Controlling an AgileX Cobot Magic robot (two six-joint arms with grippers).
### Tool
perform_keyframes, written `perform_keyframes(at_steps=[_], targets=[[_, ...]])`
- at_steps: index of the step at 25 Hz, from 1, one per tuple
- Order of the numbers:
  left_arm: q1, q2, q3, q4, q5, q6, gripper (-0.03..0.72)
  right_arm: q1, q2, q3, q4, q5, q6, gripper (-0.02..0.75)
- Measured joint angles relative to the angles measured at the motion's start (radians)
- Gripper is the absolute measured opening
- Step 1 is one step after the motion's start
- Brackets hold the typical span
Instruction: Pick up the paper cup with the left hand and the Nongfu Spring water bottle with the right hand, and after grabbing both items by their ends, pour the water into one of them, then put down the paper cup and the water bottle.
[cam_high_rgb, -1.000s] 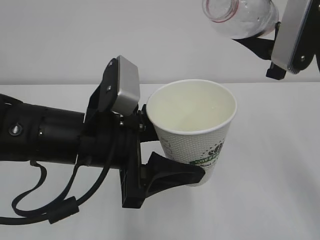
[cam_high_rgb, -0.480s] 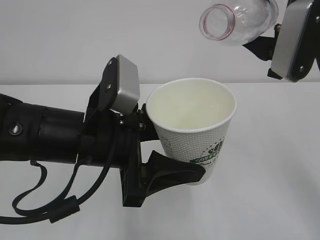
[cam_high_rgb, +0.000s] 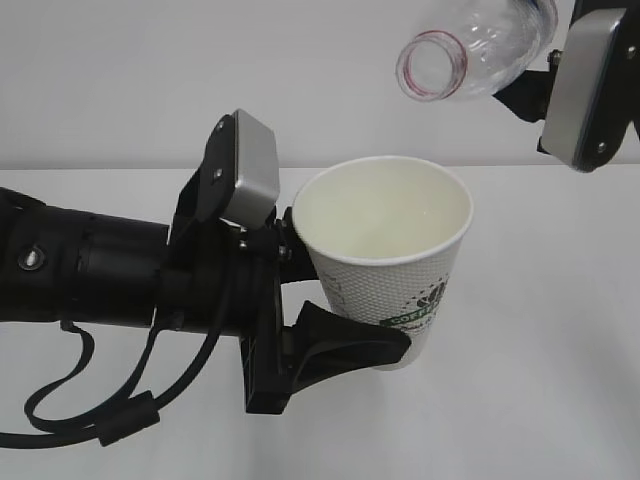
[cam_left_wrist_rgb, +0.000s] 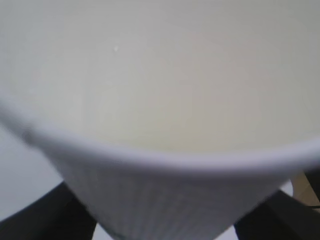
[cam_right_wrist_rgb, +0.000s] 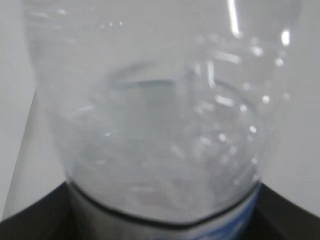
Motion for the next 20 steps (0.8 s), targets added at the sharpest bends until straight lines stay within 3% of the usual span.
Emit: perform_keyframes(at_steps=[20], targets=[[0.000, 0.000, 0.000, 0.000, 0.001, 0.000, 0.545, 0.000, 0.000, 0.000, -0.001, -0.029, -0.072, 0.485]])
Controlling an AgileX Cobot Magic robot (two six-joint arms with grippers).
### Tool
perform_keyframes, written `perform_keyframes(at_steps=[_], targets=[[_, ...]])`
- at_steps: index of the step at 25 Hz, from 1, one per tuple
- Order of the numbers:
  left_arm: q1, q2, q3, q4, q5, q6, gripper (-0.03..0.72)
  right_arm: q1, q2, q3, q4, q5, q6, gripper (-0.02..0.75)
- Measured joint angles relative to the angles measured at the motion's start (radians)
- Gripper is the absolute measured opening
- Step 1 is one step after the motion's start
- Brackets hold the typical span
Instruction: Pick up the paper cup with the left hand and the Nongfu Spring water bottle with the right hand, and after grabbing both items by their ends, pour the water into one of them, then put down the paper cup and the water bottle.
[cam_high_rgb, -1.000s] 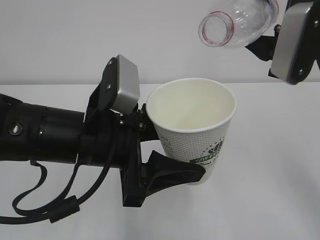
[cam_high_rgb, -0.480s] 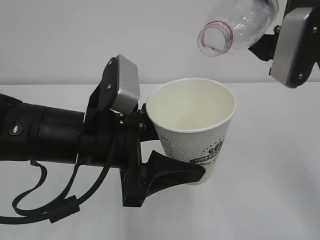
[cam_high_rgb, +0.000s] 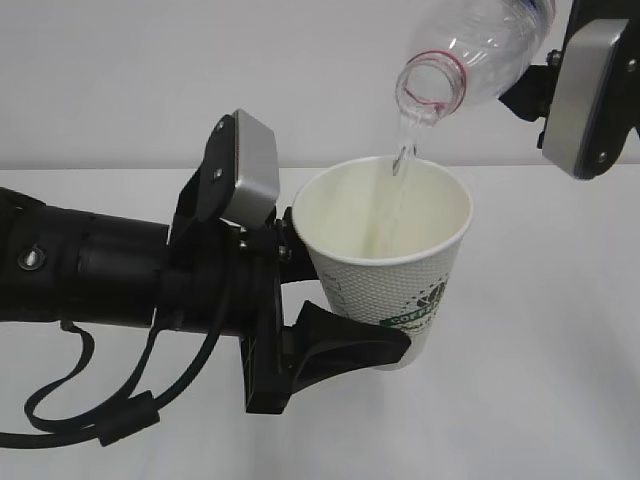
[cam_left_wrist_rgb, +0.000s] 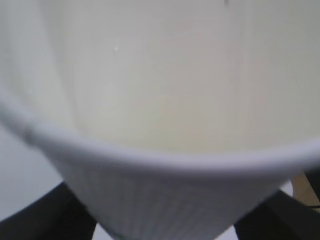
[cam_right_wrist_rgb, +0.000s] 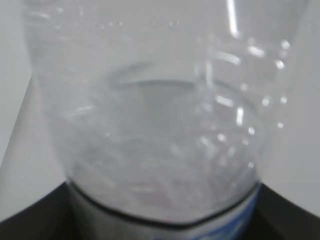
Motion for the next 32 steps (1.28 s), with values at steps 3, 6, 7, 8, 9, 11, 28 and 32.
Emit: perform_keyframes(at_steps=[3, 6, 7, 8, 9, 11, 28, 32], targets=[[0.000, 0.000, 0.000, 0.005, 0.000, 0.000, 0.545, 0.000, 0.000, 0.000, 0.000, 0.000, 0.000, 0.485], [0.000, 0.000, 0.000, 0.035, 0.000, 0.000, 0.545, 0.000, 0.000, 0.000, 0.000, 0.000, -0.002, 0.485], [0.000, 0.000, 0.000, 0.039, 0.000, 0.000, 0.545, 0.000, 0.000, 0.000, 0.000, 0.000, -0.002, 0.485], [0.000, 0.000, 0.000, 0.043, 0.000, 0.000, 0.545, 0.000, 0.000, 0.000, 0.000, 0.000, -0.002, 0.485], [0.000, 0.000, 0.000, 0.043, 0.000, 0.000, 0.545, 0.000, 0.000, 0.000, 0.000, 0.000, -0.002, 0.485], [0.000, 0.000, 0.000, 0.047, 0.000, 0.000, 0.545, 0.000, 0.000, 0.000, 0.000, 0.000, -0.002, 0.485], [0.000, 0.000, 0.000, 0.059, -0.002, 0.000, 0.545, 0.000, 0.000, 0.000, 0.000, 0.000, -0.002, 0.485], [0.000, 0.000, 0.000, 0.068, 0.000, 0.000, 0.545, 0.000, 0.000, 0.000, 0.000, 0.000, -0.002, 0.485]])
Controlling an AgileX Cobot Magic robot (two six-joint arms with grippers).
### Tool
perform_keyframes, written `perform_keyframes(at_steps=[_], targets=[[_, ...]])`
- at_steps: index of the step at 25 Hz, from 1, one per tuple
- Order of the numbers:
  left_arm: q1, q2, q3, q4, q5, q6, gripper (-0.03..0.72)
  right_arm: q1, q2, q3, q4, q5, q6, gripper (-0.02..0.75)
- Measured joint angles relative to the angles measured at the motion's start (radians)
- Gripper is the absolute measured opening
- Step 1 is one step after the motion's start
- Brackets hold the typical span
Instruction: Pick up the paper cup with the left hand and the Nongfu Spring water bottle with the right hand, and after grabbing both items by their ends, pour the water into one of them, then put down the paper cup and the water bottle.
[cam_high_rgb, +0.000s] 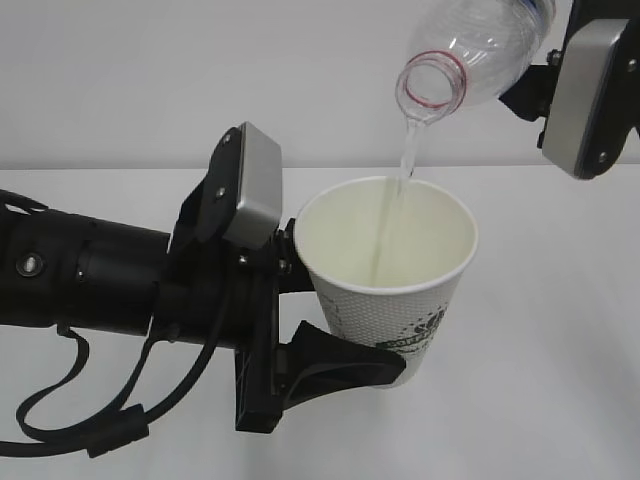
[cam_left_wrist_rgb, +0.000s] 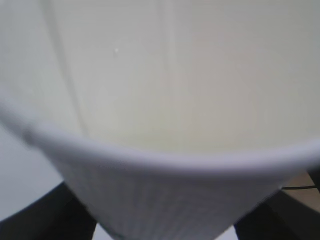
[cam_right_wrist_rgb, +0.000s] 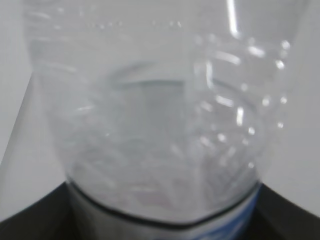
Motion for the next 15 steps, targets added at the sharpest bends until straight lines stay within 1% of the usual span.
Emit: perform_keyframes(at_steps=[15], targets=[[0.000, 0.000, 0.000, 0.004, 0.000, 0.000, 0.544, 0.000, 0.000, 0.000, 0.000, 0.000, 0.000, 0.485]])
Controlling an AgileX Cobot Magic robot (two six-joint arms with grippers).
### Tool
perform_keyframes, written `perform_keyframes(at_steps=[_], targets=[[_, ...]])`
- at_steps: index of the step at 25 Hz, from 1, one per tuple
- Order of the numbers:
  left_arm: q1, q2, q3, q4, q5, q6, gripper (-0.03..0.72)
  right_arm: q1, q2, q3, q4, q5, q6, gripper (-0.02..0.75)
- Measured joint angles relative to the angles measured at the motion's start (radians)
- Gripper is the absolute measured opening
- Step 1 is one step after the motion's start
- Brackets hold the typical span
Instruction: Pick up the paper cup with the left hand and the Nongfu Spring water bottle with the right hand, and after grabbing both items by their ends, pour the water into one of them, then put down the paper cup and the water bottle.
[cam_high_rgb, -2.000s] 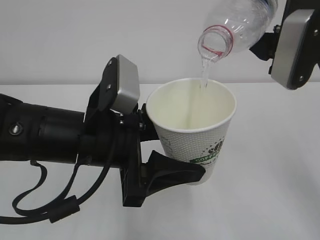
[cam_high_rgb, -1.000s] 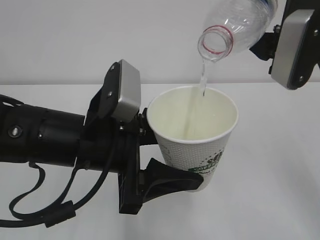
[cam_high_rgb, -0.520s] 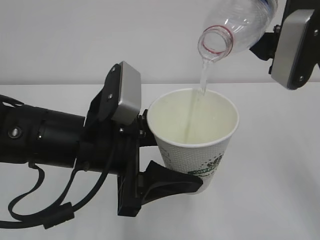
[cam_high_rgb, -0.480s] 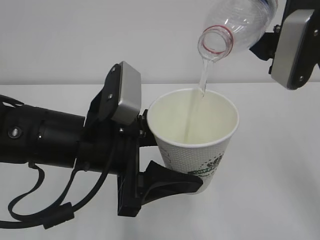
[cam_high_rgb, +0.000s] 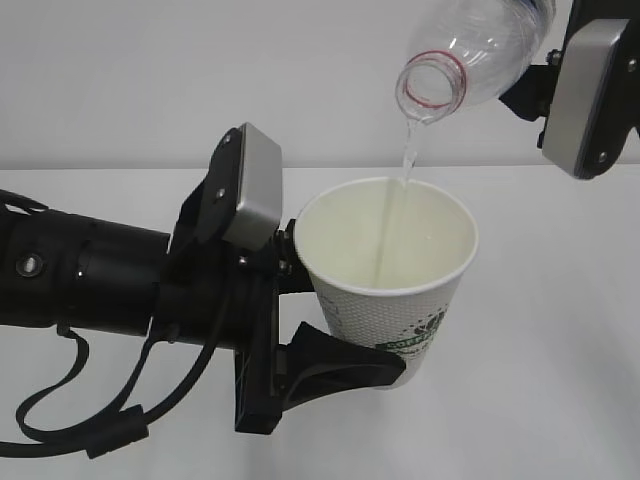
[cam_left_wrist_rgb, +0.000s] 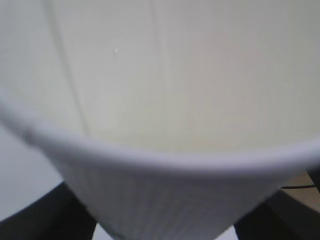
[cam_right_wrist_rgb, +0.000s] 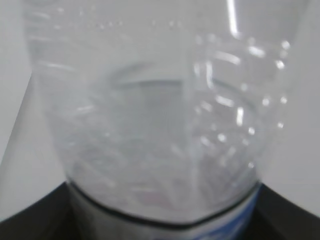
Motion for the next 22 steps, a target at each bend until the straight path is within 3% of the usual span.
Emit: perform_keyframes(at_steps=[22], targets=[[0.000, 0.000, 0.000, 0.000, 0.000, 0.000, 0.544, 0.000, 0.000, 0.000, 0.000, 0.000, 0.000, 0.485]])
